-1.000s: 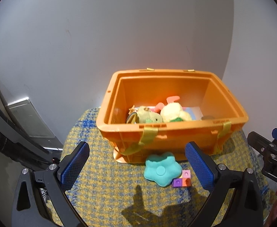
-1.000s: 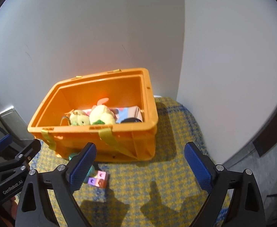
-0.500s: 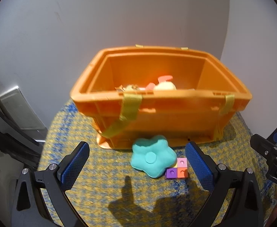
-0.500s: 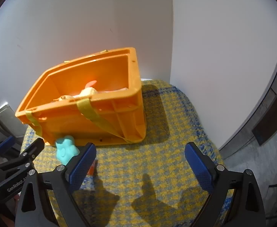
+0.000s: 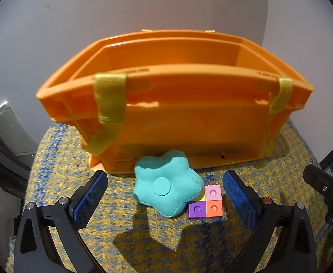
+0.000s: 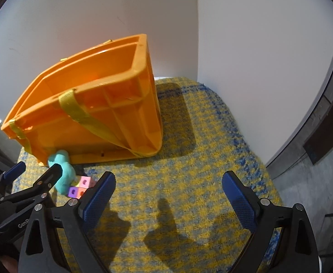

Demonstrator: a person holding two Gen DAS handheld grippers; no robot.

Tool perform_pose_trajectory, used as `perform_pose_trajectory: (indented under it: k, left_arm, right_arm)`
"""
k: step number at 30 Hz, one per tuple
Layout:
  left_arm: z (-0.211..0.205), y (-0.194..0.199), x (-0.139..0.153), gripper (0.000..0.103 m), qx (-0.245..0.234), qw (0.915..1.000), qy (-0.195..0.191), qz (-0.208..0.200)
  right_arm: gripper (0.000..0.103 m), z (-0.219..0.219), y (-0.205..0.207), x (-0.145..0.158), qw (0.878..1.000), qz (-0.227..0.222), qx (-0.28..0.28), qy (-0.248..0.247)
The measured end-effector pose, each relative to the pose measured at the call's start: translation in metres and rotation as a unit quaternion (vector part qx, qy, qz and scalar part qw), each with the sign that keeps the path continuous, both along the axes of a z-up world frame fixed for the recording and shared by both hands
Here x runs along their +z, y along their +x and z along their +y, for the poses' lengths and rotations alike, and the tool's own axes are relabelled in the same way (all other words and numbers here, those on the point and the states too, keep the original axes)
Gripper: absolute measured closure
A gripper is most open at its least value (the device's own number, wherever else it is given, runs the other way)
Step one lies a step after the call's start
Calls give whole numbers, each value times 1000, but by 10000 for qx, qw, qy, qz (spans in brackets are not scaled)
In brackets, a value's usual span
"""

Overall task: Organize objects
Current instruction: 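Pull both tools back and lower the left tool onto the teal star plush, then lift the teal star plush with the left tool while the right tool grasps the coloured cubes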

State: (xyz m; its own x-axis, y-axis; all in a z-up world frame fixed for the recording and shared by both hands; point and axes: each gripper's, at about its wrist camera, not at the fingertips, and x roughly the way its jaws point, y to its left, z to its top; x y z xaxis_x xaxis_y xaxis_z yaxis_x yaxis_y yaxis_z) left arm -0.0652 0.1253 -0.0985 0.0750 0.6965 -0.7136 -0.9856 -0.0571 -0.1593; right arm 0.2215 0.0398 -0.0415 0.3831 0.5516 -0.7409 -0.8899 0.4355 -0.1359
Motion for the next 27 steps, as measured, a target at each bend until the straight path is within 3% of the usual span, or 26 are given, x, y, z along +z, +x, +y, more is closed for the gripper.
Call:
perform_pose_trajectory:
  k: [11,14,16,23,27]
  left_arm:
    - [13,8,-22,3,-35,9999,-137,58]
    - [14,10,-25,11,-90,9998,-140,65]
    - [15,13,-27,26,-154,9997,-170,61]
    - [9,13,-27,36,-173,9997,-121,115]
    - [0,15,-21,53,-256,9995,-13,184]
  right_arm:
    - [8,4,15,-19,9997,154,-66,-160]
    - [8,6,15,-21,9997,167,-57,-190]
    - [8,6,14,-22,9996,168,-55,-203]
    - [8,5,11,-22,9996,144,-53,-226]
    - [8,6,9,-21,9997,129,-15,-209]
